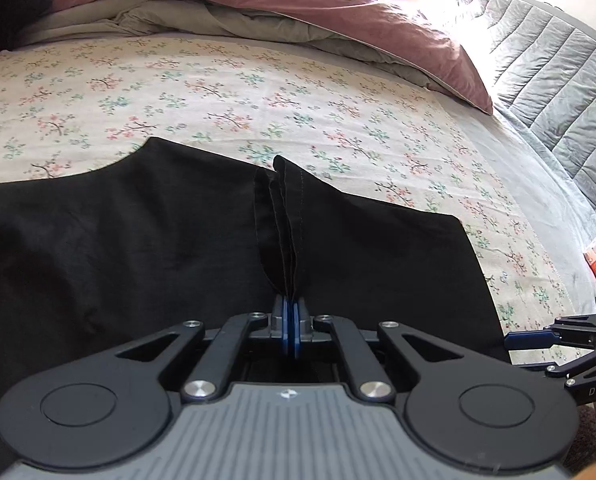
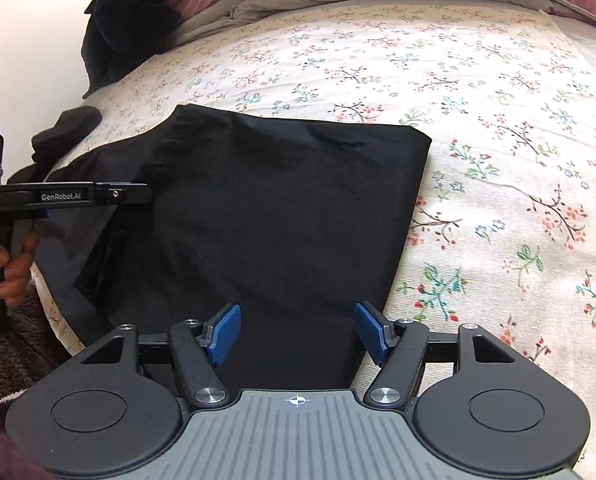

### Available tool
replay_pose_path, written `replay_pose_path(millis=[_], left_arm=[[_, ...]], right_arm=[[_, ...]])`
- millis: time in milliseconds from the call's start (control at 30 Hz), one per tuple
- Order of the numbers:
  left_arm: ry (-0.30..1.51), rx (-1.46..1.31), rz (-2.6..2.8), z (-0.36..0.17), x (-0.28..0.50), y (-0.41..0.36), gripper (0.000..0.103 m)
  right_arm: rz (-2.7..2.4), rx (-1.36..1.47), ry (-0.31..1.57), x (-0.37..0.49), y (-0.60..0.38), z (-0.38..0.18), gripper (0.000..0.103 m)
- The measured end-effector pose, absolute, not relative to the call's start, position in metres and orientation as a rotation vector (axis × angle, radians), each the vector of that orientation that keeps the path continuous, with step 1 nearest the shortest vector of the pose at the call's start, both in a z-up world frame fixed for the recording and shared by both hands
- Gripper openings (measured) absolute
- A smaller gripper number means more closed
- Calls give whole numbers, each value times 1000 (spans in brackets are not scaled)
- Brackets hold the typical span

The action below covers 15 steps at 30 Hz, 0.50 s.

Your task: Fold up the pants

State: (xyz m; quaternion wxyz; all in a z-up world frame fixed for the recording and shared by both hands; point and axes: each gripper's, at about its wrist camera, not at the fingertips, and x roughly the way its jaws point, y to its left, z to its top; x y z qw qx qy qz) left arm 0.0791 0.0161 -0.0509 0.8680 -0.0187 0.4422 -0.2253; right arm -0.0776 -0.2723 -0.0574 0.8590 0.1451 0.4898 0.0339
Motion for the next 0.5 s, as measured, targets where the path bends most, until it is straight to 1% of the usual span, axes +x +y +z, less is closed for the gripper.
replay_pose_path(millis=[233,500], left_arm=[[877,0,-362,-29,90,78,18],[838,-20,-190,-8,110,170,18]], right_arm=[[94,248,1048,-49,-240,-60,66],[99,239,1069,-21,-216,-64,66]])
